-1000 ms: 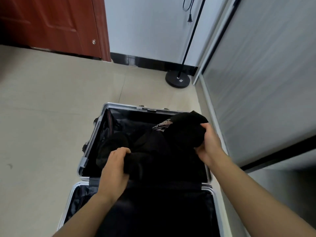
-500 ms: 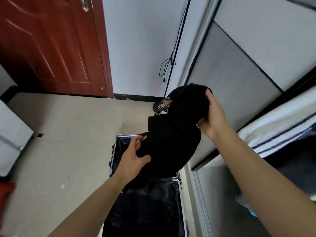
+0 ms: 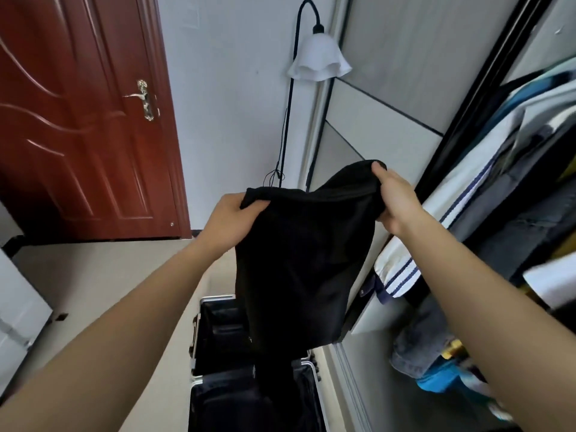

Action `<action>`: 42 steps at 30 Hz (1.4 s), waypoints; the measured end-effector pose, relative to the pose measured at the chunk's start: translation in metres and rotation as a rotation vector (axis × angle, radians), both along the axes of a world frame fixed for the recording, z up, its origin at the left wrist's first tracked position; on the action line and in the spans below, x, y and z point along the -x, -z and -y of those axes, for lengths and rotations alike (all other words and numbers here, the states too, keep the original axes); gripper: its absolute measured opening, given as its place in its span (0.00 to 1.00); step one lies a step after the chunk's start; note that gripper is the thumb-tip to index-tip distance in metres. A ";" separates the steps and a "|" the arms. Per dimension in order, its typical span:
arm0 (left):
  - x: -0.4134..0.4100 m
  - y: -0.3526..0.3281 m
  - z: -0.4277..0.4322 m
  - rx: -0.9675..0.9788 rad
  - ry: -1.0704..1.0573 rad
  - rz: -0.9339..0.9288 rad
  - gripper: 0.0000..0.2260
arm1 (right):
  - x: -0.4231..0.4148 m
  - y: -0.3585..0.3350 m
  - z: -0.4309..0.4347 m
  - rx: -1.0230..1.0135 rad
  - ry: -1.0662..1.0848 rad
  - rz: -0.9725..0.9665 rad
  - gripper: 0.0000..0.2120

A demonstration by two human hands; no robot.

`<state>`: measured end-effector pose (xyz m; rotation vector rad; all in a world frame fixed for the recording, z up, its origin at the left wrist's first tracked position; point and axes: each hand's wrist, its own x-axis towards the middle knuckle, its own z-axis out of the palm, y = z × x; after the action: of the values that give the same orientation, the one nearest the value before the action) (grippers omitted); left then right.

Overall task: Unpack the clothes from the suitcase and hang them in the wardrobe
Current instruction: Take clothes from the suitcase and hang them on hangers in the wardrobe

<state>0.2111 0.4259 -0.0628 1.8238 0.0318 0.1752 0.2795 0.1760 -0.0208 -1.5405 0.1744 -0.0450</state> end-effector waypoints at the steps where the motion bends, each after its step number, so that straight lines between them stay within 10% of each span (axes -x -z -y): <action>1: 0.002 -0.016 0.003 0.055 0.044 -0.067 0.08 | 0.002 -0.003 0.006 0.041 0.003 -0.003 0.15; 5: 0.008 -0.062 0.019 0.452 0.156 -0.362 0.12 | 0.010 -0.009 0.019 0.181 -0.047 -0.017 0.15; 13: -0.024 -0.111 0.079 0.596 0.095 -0.275 0.11 | 0.032 -0.003 0.029 0.473 -0.043 0.062 0.06; 20: -0.038 -0.096 0.129 0.616 0.086 -0.380 0.05 | 0.070 0.014 0.026 0.345 -0.606 -0.120 0.07; 28: -0.038 -0.104 0.136 0.849 0.011 -0.320 0.10 | 0.048 0.035 -0.028 0.373 -0.026 -0.005 0.11; 32: -0.043 -0.109 0.104 0.910 -0.084 -0.266 0.10 | 0.036 0.030 -0.022 0.027 0.038 -0.083 0.10; 42: -0.061 -0.062 0.048 -0.418 -0.446 -0.046 0.14 | 0.016 -0.032 0.016 1.098 -0.074 0.405 0.07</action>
<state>0.2725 0.3782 -0.0007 2.2169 0.4669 0.4833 0.2638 0.1597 0.0111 -2.5806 -0.2870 -0.4509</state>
